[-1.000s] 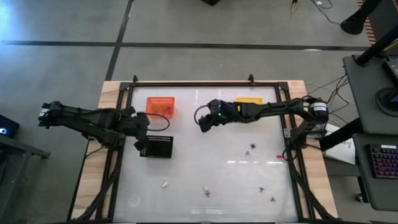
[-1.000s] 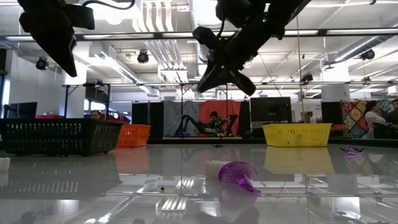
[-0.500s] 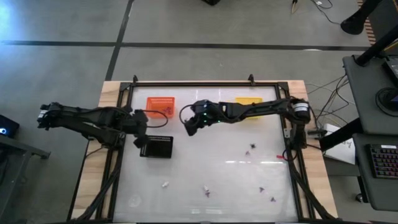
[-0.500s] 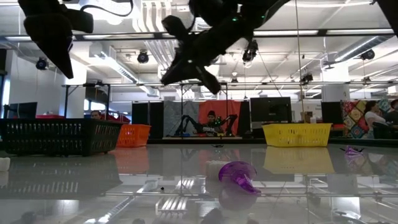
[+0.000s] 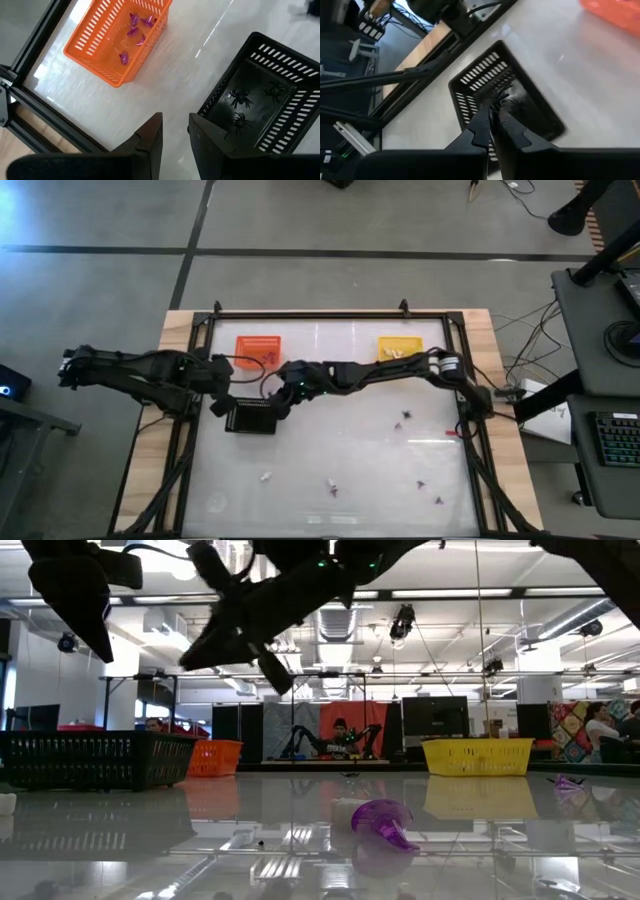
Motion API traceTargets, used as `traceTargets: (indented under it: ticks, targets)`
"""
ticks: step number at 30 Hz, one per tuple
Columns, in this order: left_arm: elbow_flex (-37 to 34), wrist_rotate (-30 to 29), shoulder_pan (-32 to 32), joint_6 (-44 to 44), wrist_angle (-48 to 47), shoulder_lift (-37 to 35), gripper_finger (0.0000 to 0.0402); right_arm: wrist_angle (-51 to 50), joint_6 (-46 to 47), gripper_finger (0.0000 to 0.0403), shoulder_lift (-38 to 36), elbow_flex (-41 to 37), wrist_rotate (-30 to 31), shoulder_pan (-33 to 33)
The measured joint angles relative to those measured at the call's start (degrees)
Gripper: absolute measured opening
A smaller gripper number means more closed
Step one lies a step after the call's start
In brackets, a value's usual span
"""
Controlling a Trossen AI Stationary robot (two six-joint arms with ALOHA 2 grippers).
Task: Sort Halloween decoration
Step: Put the black spider toy into the black bin
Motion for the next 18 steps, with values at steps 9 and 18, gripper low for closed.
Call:
traceTargets:
  ticks: [9, 18]
  targets:
    - [0.0, 0.03, 0.0, 0.77, -0.13, -0.21, 0.0078, -5.94, 0.04, 0.0009, 9.57, 13.68, -0.89, 1.99]
    - [0.0, 0.08, 0.0, 1.71, -0.13, -0.79, 0.0078, -10.93, 0.07, 0.001, 12.59, 18.49, -0.83, 1.88]
